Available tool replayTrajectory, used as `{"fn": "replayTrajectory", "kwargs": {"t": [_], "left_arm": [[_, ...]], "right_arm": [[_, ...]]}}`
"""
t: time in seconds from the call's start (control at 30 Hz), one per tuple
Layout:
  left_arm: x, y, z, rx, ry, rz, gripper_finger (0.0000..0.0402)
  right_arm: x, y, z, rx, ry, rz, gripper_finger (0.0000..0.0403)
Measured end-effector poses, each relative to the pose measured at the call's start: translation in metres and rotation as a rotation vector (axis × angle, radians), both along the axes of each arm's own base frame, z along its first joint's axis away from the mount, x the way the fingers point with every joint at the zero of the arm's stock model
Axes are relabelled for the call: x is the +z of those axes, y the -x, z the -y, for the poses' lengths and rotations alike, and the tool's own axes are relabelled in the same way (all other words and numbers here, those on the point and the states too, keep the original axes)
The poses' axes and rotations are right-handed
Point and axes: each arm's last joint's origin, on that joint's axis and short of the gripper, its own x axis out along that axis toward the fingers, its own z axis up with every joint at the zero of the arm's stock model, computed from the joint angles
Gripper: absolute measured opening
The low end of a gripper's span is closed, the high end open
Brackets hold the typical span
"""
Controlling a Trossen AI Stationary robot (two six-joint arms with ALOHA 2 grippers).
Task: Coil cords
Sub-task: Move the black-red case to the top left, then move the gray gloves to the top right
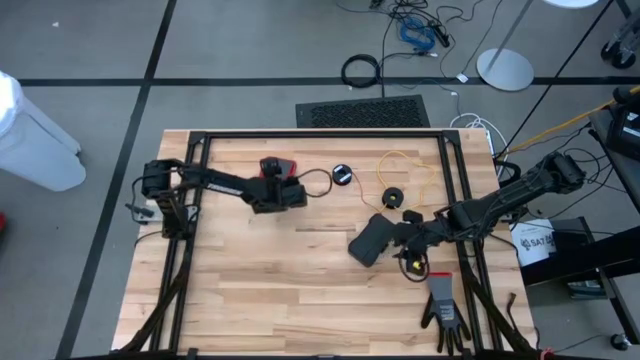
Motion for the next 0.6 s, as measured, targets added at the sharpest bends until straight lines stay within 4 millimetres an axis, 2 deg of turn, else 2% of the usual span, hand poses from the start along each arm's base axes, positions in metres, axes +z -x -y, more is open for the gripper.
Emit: {"fn": "replayTrajectory", "kwargs": {"t": [0.1,0.2,0.47,0.6], "left_arm": [[0.004,-0.004,-0.001,0.001,0.03,0.032,0.0244],[0.011,-0.008,0.006,-0.026,0.035,0.057,0.0244],[0.052,-0.02,0.037,-0.129,0.027,0.244,0.0244],[0.069,-0.021,0.054,-0.19,0.053,0.325,0.0244]], "right_arm": [[-0.004,0.009,-0.003,-0.012,-0.035,-0.106,0.0146],[-0.007,0.017,-0.005,-0.018,-0.073,-0.2,0.0146],[-0.011,0.035,-0.013,-0.094,-0.19,-0.429,0.0146],[-0.012,0.042,-0.021,-0.082,-0.216,-0.482,0.0146]]}}
